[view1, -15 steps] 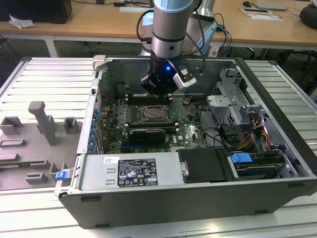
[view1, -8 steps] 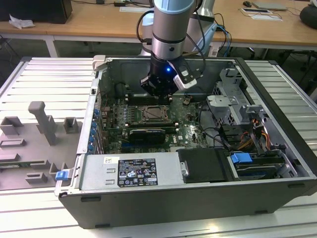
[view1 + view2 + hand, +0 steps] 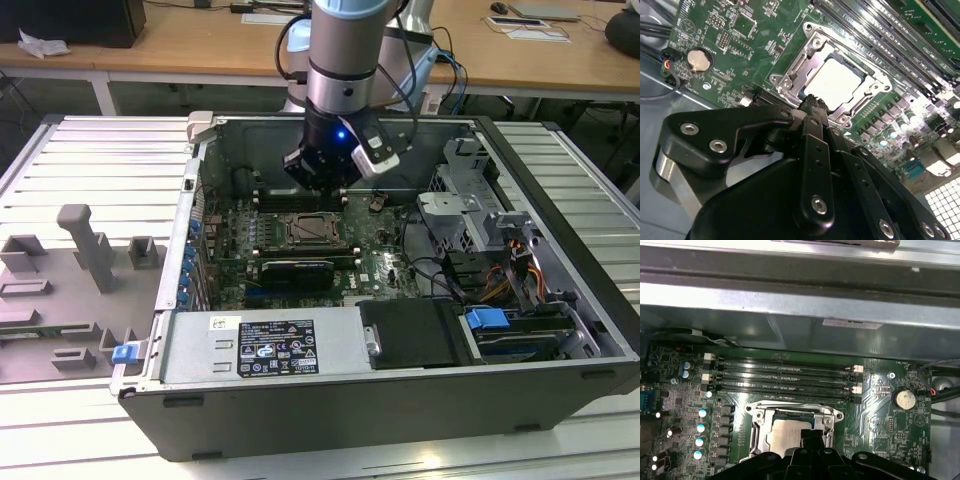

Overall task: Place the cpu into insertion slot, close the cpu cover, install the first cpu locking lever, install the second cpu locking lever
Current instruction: 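Install the second cpu locking lever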

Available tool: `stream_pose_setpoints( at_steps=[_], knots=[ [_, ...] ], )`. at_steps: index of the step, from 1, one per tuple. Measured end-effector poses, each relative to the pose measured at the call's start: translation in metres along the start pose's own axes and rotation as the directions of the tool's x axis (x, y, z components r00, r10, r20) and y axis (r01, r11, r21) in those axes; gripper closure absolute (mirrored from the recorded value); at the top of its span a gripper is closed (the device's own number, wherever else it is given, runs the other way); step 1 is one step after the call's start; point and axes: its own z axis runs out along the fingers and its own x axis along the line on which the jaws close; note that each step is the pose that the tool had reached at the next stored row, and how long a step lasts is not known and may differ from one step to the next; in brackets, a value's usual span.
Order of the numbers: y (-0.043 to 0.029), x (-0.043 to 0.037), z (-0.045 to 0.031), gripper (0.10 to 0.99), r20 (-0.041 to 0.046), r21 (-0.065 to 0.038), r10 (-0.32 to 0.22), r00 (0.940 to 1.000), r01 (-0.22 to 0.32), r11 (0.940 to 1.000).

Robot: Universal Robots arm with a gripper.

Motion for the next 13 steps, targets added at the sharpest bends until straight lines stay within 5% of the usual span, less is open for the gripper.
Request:
stream_pose_setpoints(
  at_steps=[7,13],
  knots=[
    [-0.0163,0.0014,-0.0009,0.98,-0.0006,0.0,0.0,1.0,0.0,1.0],
    [-0.0371,0.0029,-0.0011,0.98,-0.0001,-0.006,0.0,1.0,0.0,1.0]
  ],
)
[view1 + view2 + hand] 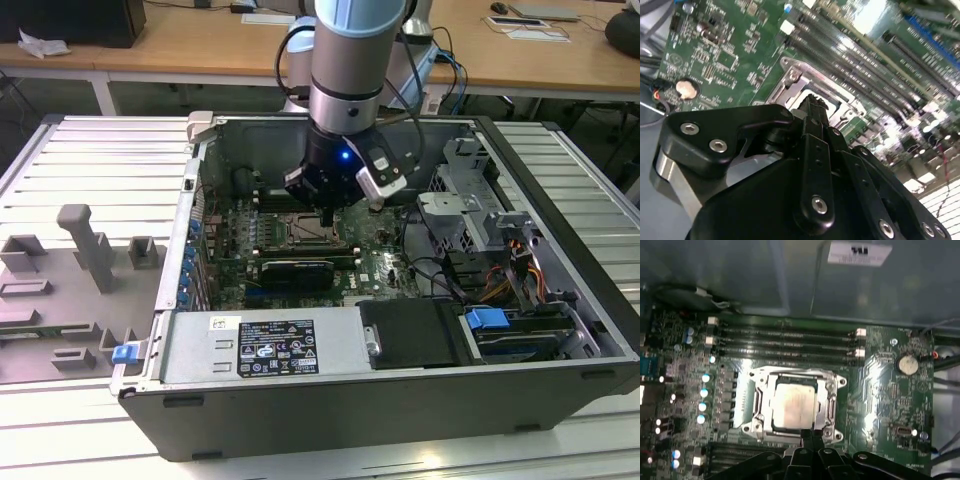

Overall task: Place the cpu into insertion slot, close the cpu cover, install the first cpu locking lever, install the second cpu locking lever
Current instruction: 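Install the second cpu locking lever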

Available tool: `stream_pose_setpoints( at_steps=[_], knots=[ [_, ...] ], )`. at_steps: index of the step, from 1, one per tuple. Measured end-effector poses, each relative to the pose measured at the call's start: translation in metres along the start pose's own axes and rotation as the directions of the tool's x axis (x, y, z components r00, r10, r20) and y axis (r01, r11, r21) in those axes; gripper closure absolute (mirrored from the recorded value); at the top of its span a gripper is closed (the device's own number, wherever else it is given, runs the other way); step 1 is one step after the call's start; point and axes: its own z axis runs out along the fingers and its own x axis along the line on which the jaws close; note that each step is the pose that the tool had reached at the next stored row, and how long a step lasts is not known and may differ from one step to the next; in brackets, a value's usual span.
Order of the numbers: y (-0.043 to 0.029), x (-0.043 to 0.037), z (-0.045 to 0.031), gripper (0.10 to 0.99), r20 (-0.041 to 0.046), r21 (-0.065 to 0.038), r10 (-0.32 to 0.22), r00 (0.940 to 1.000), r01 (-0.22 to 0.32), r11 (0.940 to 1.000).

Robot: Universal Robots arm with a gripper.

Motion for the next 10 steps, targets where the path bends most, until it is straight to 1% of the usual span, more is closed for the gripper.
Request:
stream_pose_setpoints(
  at_steps=[4,7,10],
  knots=[
    [-0.0094,0.0009,0.0002,0.98,0.0001,-0.002,0.0,1.0,0.0,1.0],
    [-0.013,0.003,0.0,0.98,0.0002,-0.002,0.0,1.0,0.0,1.0],
    [-0.0149,0.0105,-0.0002,0.98,0.0002,-0.002,0.0,1.0,0.0,1.0]
  ],
)
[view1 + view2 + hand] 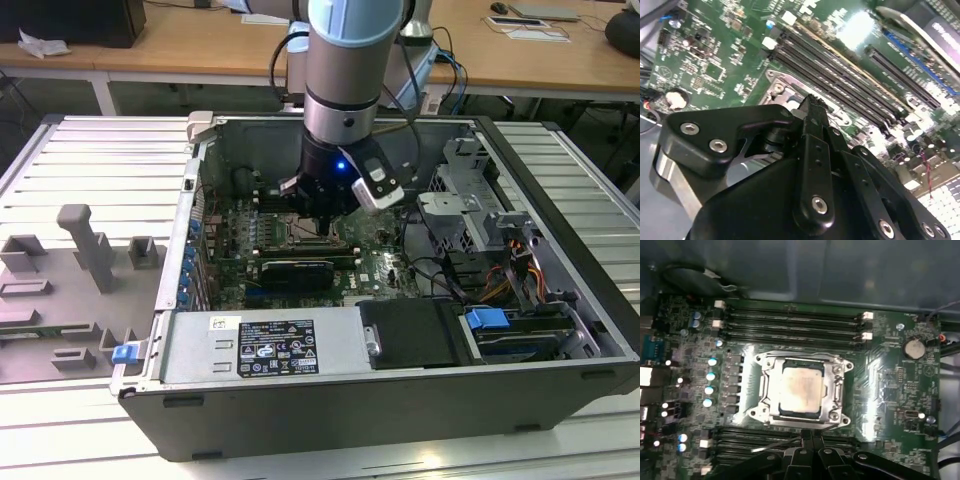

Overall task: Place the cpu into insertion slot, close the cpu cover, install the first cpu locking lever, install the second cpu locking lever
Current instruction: 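Install the second cpu locking lever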

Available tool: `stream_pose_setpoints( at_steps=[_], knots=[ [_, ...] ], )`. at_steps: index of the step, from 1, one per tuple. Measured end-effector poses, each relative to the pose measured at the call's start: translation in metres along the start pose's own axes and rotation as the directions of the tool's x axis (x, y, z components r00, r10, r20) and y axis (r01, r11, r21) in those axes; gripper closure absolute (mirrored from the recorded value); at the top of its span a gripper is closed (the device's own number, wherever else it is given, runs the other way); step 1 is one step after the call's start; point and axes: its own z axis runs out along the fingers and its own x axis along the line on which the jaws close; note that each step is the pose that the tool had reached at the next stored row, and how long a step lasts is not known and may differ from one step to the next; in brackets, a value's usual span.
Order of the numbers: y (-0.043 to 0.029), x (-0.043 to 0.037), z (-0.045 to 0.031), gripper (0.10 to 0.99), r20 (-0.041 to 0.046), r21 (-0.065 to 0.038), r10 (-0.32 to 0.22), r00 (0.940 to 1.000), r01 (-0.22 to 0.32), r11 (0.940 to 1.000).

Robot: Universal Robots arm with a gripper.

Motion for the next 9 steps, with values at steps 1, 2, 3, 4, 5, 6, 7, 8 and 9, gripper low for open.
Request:
stream_pose_setpoints(
  at_steps=[1,2,3,4,5,6,7,8,9],
  knots=[
    [-0.0003,0.0038,0.0,0.98,0.0,0.0,0.0,1.0,0.0,1.0],
    [-0.0004,0.0073,0.0,0.98,0.0,0.0,0.0,1.0,0.0,1.0],
    [-0.0002,0.0121,0.0001,0.98,0.0,0.0,0.0,1.0,0.0,1.0],
    [0.0001,0.0154,0.0004,0.98,0.0001,0.0,0.0,1.0,0.0,1.0],
    [0.0,0.0203,0.0038,0.98,0.0,0.0,0.0,1.0,0.0,1.0],
    [-0.0002,0.0208,0.0067,0.98,0.0,0.0,0.0,1.0,0.0,1.0],
    [-0.0005,0.0213,0.0103,0.98,0.0,0.0,0.0,1.0,0.0,1.0],
    [-0.0009,0.0225,0.0132,0.98,-0.0003,-0.001,-0.001,1.0,0.001,1.0],
    [-0.0021,0.0247,0.0135,0.98,0.0002,-0.005,-0.001,1.0,0.001,1.0]
  ],
)
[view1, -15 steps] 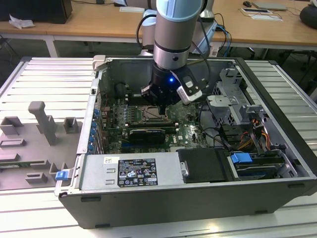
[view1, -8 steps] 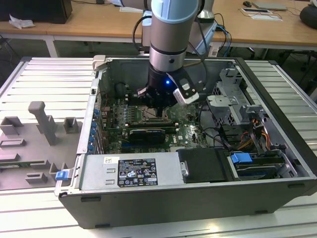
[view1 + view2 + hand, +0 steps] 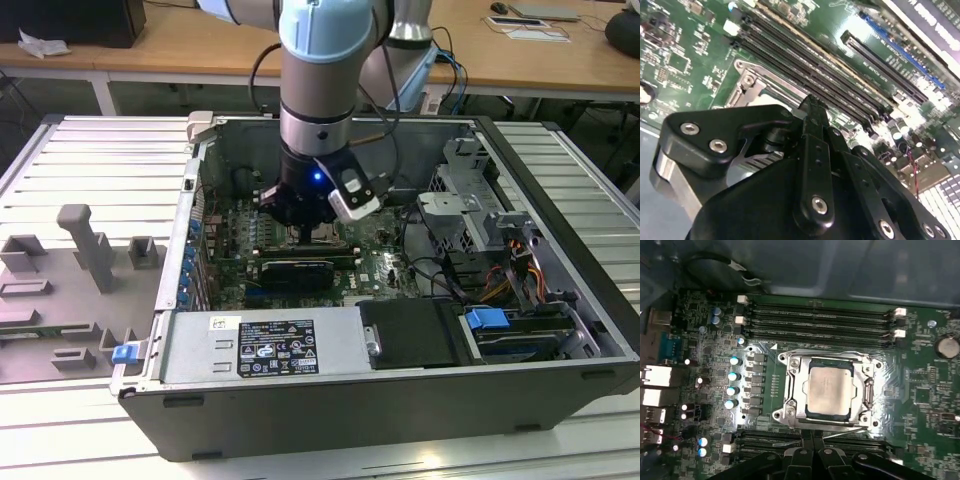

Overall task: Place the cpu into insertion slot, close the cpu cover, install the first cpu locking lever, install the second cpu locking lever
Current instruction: 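Install the second cpu locking lever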

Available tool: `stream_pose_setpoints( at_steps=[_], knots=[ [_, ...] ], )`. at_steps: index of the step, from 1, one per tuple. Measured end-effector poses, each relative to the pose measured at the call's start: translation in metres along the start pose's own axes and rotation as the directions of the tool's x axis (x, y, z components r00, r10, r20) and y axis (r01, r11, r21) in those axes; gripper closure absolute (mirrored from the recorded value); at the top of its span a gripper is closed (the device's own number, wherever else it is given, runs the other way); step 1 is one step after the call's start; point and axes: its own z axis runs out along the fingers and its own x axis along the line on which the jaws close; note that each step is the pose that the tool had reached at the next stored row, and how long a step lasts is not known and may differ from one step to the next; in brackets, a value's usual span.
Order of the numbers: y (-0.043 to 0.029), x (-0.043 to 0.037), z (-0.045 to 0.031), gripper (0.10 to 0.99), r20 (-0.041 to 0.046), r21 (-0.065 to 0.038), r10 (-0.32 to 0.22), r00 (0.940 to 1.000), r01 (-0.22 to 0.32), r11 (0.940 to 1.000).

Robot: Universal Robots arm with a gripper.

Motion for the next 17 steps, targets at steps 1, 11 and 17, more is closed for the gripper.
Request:
stream_pose_setpoints(
  at_steps=[1,11,17],
  knots=[
    [-0.0009,0.0024,0.0001,0.98,0.0005,-0.005,0.0,1.0,0.0,1.0],
    [-0.0078,0.0172,0.0105,0.98,0.0042,-0.056,0.0,1.0,0.001,0.9985],
    [-0.0131,0.0227,0.015,0.98,0.0072,-0.096,-0.002,1.0,0.002,0.9953]
  ],
)
